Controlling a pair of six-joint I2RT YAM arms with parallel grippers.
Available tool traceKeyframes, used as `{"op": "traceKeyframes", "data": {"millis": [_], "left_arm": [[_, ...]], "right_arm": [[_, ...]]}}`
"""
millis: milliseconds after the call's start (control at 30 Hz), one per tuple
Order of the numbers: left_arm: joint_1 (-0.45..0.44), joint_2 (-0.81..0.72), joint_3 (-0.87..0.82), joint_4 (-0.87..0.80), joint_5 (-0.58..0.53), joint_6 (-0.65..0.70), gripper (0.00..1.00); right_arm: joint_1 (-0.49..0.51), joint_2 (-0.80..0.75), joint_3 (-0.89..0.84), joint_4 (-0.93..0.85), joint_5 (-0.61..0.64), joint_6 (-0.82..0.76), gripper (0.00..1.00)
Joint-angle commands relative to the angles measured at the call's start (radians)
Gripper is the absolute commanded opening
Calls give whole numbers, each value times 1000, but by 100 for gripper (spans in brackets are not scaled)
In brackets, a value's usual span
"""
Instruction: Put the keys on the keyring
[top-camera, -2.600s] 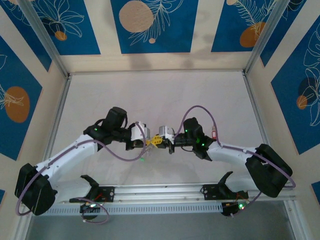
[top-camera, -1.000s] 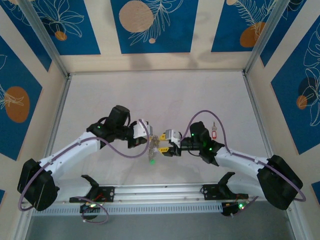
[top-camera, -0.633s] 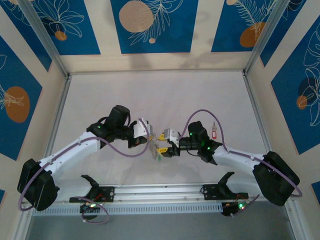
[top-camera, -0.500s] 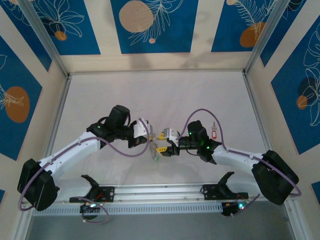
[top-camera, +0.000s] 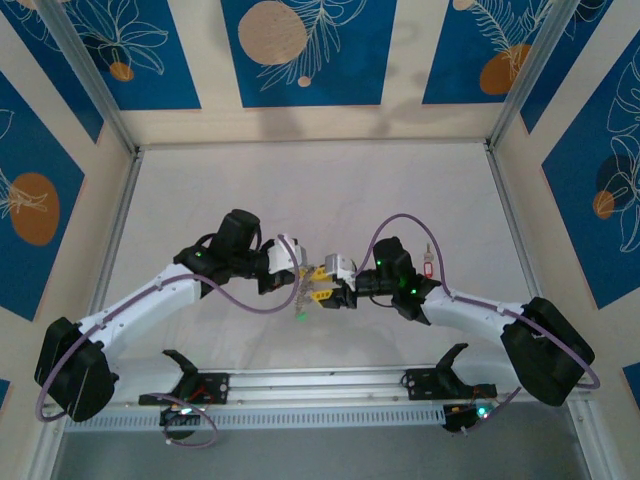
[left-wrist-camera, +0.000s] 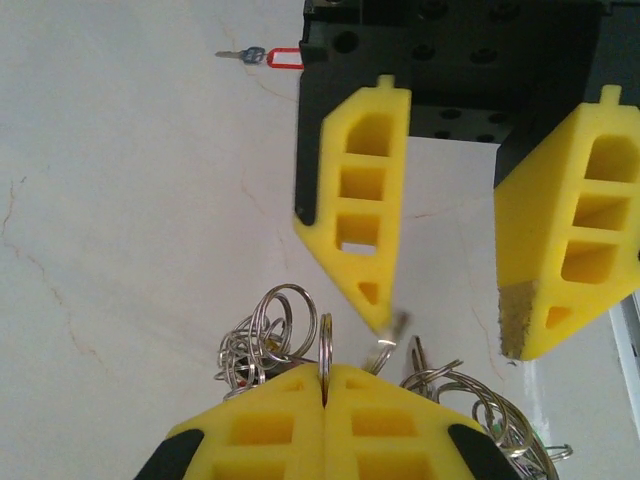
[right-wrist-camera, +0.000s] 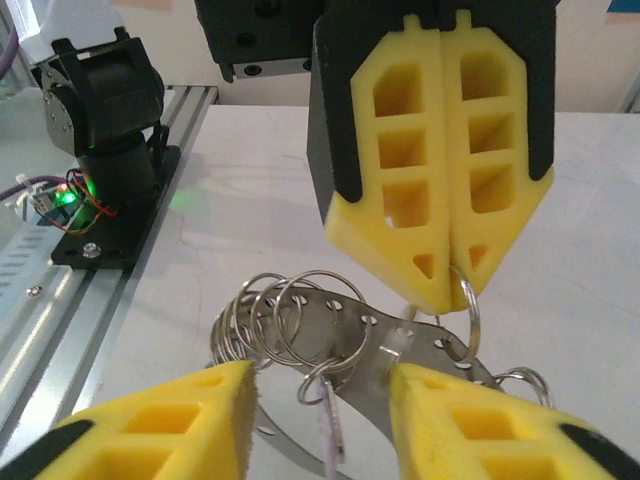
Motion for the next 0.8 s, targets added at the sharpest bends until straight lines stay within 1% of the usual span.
{"op": "traceKeyframes", "data": {"millis": [0,200,333,533,633,700,767], "left_arm": [[-11,-12,27,39,2,-22,0],[-12,-5,27,34,-10,-18,0],[-11,-17,21,29,-5,5,0],[-13,-53,8,9,19,74,0],[-20,-48,23,-25,4,101,0],[-23,-43,35,-42,-8,105,0],[-29,-38,49,-62,-16,114,0]], "right_arm": [[16,-19,4,-18,-43,0,36],[34,-38,-7,-29,-74,-41,34],[25,-88,-30,-35,-8,-59,35],[-36,-172,-35,-68,57,-40,35],[-47,-160,13,-153,104,-60,30],[-46,-132,67,-222,113,-88,27],[-43,-99,100,-232,133,-92,25]]}}
